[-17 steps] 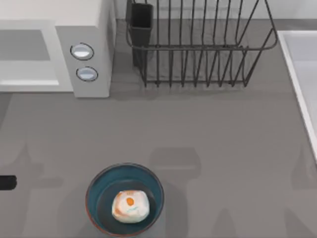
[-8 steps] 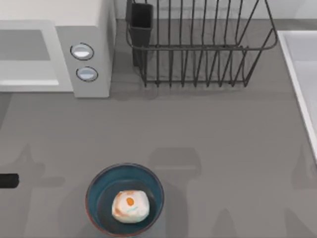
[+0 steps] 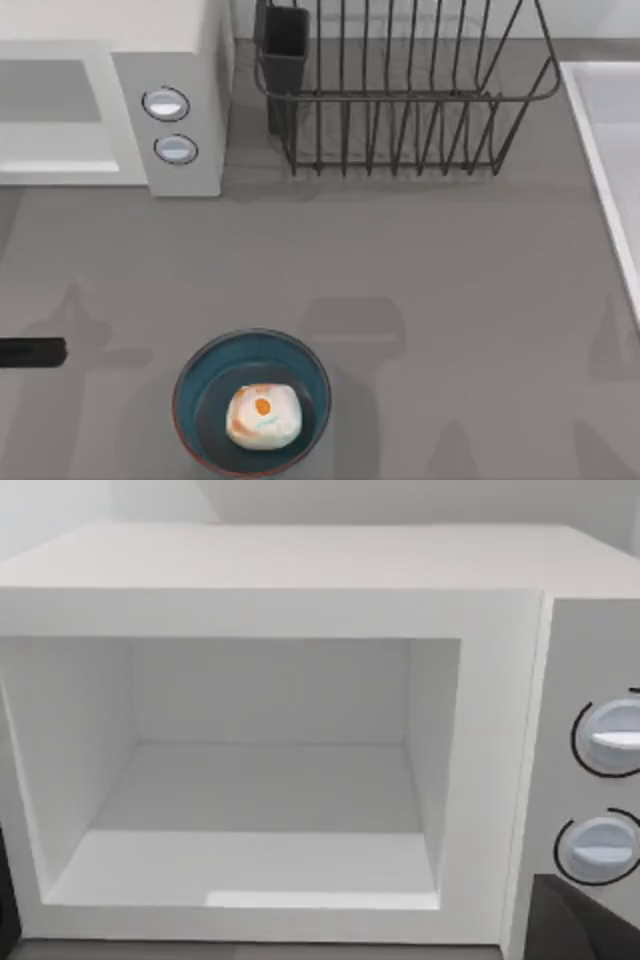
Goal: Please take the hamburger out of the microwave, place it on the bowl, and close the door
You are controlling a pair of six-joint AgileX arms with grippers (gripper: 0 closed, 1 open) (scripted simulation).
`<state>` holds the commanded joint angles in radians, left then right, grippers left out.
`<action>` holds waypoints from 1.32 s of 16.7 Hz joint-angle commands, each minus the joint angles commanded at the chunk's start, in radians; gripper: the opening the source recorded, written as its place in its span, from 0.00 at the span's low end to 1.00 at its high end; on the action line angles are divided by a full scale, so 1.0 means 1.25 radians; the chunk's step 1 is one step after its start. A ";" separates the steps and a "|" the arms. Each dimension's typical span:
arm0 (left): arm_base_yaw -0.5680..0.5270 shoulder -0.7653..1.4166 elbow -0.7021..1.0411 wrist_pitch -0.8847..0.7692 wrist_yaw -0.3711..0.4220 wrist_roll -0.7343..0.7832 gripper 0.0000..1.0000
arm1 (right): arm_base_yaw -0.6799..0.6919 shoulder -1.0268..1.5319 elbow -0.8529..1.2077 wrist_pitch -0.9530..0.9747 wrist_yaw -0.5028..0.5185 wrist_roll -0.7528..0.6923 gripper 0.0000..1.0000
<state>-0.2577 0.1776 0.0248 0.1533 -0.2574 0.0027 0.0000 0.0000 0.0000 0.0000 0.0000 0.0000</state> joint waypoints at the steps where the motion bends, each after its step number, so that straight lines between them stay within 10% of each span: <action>1: 0.000 0.000 0.000 0.000 0.000 0.000 0.00 | 0.000 0.000 0.000 0.000 0.000 0.000 1.00; 22: 0.133 0.047 0.124 -0.083 0.134 0.001 0.00 | 0.000 0.000 0.000 0.000 0.000 0.000 1.00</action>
<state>-0.0911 0.2357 0.1804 0.0497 -0.0904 0.0040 0.0000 0.0000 0.0000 0.0000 0.0000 0.0000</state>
